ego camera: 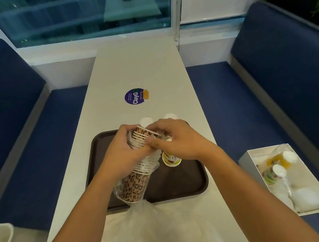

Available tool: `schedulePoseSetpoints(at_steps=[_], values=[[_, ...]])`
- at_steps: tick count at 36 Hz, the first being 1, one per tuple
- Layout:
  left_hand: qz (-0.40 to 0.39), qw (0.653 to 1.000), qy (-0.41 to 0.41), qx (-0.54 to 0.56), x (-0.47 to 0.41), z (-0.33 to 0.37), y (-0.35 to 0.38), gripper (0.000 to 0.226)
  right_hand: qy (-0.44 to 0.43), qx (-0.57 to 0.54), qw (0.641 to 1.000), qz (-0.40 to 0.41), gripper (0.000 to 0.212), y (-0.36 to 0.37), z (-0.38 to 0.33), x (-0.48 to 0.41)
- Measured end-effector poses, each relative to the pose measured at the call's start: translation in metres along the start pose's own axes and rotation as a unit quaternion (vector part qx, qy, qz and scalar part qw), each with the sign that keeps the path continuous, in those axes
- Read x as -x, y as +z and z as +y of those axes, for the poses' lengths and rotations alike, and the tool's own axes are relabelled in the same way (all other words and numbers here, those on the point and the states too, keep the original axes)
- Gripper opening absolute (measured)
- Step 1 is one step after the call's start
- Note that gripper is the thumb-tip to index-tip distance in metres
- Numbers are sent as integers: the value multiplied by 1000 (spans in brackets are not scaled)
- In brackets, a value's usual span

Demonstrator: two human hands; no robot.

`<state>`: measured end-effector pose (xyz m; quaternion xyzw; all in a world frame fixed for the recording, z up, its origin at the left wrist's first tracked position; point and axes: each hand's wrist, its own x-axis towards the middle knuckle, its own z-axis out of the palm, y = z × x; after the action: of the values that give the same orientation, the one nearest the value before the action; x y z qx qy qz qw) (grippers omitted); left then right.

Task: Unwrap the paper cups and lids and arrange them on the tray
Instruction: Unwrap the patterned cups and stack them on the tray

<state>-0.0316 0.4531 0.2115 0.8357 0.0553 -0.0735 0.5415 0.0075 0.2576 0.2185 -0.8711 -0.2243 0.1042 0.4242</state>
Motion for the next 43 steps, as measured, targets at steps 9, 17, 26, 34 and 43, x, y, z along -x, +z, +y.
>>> schedulePoseSetpoints(at_steps=[9,17,26,34,43], values=[[1,1000,6,0,8,-1,-2,65,-48,-38,997,41,18,-9,-6,0],[9,1000,-5,2,12,3,-3,58,-18,-13,996,87,21,-30,-4,-4],[-3,1000,7,16,4,7,4,61,-108,206,972,21,84,-22,23,-20],[10,999,-4,30,-10,4,5,64,30,62,968,239,71,-30,64,-39],[6,999,-40,22,-24,-6,9,55,165,0,973,164,72,7,121,-53]])
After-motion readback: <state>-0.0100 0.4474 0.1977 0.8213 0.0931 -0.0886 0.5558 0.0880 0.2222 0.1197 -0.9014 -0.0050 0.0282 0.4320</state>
